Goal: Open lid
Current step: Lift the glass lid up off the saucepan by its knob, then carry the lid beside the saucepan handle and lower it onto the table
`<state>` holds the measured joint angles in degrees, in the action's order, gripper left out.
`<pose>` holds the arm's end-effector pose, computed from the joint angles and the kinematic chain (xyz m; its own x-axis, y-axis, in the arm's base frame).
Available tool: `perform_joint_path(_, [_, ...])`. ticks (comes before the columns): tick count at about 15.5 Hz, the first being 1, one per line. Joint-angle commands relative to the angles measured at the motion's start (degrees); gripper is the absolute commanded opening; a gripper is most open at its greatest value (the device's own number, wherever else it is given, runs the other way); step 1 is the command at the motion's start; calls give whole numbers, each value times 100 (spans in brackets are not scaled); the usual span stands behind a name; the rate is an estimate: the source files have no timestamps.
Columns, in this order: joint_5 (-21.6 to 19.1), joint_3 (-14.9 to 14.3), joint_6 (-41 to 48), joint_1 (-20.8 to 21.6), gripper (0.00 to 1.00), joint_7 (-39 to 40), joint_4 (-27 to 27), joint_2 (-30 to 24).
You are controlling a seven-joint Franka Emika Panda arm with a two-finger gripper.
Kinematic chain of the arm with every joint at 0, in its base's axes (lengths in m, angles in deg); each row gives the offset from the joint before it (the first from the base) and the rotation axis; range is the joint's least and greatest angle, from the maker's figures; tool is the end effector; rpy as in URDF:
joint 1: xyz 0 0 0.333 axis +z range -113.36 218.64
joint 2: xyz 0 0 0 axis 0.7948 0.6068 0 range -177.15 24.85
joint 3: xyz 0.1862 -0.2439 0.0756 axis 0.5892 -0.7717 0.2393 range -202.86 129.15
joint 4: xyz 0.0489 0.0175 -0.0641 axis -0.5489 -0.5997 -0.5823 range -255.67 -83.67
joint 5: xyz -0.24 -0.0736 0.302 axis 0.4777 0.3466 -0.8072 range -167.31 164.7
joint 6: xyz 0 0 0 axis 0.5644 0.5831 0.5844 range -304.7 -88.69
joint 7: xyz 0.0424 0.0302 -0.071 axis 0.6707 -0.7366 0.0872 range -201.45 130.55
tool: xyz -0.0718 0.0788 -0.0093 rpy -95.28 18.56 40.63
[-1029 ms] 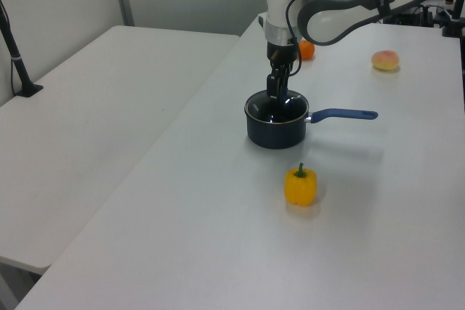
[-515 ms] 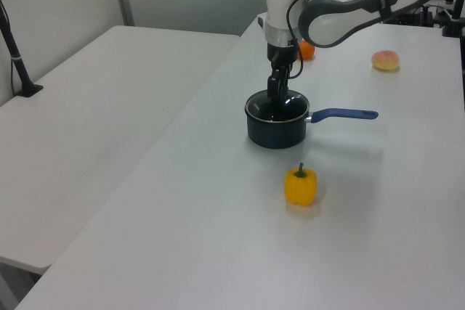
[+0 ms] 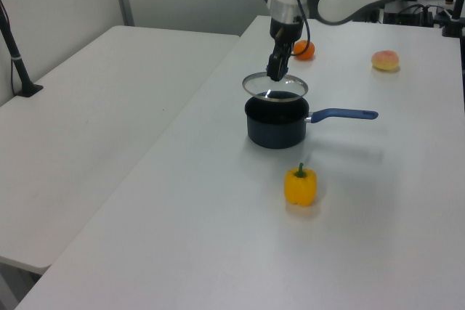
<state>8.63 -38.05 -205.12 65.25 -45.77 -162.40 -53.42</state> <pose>0.6835 0.1300 0.4805 0.9762 0.0946 0.1950 0.0674 -0.9876 0.1417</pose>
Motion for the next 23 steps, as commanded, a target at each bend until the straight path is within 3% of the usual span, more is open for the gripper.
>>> perform_joint_path(1, [-69, 137, 328, -180, 0, 118, -332, -655])
perform_joint_path(6, [-193, 155, 898, -408, 0, 810, -788, -1533])
perform_joint_path(11, [-334, 68, 1636, -593, 0, 1936, -1597, -2483])
perform_joint_path(16, [-307, -55, 2112, -804, 0, 2525, -2781, -3265])
perform_joint_path(21, [-211, -135, 2007, -813, 0, 2482, -3881, -3381])
perform_joint_path(23, [-71, -135, 1571, -839, 0, 2456, -4302, -3346])
